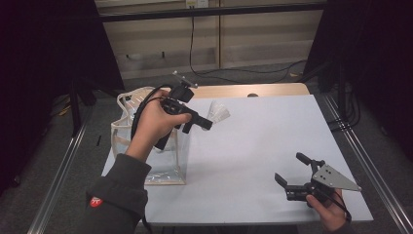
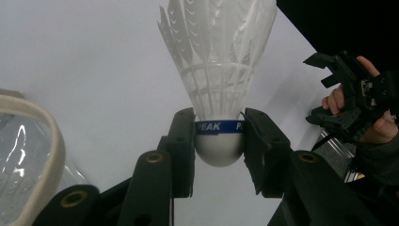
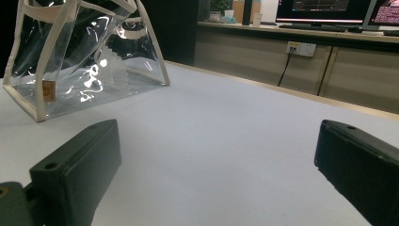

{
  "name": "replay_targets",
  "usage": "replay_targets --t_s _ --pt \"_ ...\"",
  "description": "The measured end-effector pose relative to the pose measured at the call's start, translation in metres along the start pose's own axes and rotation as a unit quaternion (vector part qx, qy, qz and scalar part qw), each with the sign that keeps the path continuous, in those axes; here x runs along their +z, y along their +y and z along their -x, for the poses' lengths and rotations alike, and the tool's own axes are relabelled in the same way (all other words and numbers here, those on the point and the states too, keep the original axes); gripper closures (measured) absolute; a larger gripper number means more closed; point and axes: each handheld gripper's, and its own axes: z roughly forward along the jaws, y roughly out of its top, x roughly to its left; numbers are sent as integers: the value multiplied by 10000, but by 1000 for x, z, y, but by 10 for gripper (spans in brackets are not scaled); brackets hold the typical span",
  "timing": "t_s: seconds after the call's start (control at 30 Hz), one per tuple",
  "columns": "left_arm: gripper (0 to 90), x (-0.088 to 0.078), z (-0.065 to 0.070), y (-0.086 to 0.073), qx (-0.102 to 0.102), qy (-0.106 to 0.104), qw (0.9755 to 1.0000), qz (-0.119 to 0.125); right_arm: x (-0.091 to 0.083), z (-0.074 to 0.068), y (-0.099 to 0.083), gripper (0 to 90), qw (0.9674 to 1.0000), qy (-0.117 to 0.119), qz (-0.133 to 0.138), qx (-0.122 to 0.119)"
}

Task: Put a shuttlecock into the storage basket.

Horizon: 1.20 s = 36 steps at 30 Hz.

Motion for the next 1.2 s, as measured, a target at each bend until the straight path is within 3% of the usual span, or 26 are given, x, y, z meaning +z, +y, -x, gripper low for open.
replay_targets --t_s 0.3,1.2 --pt "653 -12 -6 0 -49 27 9999 86 0 0 0 9 10000 4 3 4" --pt "653 -40 -24 -1 -196 417 9987 228 0 2 0 10 10000 -10 4 -13"
